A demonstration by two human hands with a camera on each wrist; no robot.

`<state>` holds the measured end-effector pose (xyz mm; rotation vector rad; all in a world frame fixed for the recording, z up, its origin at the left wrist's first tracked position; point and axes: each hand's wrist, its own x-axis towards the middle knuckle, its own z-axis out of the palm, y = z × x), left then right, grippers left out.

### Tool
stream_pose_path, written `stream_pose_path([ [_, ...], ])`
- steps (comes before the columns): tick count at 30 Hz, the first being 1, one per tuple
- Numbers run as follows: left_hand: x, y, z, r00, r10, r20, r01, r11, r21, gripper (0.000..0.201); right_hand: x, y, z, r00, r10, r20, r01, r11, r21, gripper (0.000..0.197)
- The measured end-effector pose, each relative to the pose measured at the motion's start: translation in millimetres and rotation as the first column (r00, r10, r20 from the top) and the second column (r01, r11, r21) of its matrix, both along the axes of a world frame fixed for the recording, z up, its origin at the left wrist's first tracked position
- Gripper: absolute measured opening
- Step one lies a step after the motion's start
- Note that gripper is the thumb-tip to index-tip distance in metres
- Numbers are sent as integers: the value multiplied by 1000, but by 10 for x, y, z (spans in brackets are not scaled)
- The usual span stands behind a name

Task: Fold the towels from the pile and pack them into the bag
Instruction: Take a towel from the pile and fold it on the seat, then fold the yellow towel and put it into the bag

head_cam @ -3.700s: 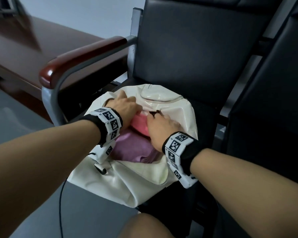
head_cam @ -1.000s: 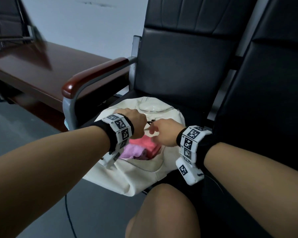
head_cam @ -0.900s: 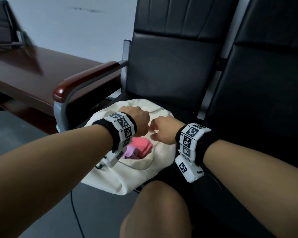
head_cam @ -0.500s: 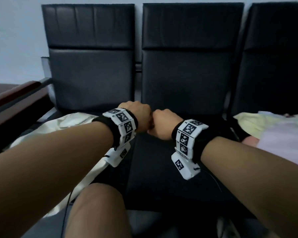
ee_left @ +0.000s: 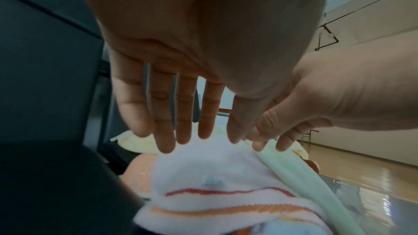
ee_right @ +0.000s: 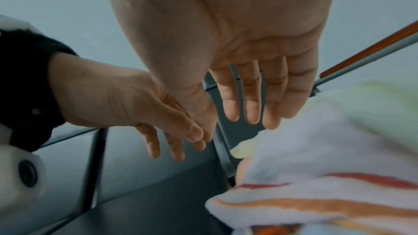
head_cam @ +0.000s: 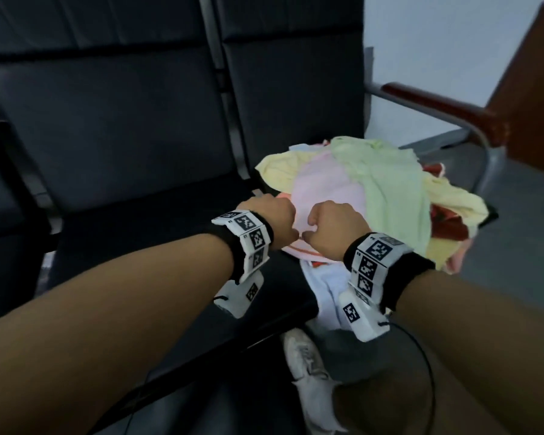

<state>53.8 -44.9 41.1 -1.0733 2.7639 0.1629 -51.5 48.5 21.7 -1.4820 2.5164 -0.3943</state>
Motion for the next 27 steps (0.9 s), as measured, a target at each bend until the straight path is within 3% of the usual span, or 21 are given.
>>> stream_pose_path([
  [7, -795, 160, -356, 985, -106, -140, 124, 983, 133, 38, -735, 333, -153, 970, -241, -23, 240, 970, -33, 31],
  [12, -1210, 380, -382, 955, -130, -267, 191, 958, 216, 49, -1086, 463, -239, 923, -384, -9, 384, 923, -1, 41],
  [19, -1483, 560, -505, 948, -58, -311, 156, 941, 300, 47, -1318, 581, -469, 811, -560, 168, 550, 828, 105, 62],
  [24, -1478, 586, -630, 945, 50, -324, 89, 911, 403, 70, -1328, 622, -494, 804, -540, 250, 572, 816, -79, 38],
  [27, -1444, 567, -617, 930, 85, -358, 94, 886, 453, 57, -1208, 590, -358, 844, -478, 244, 529, 818, -227, 30],
])
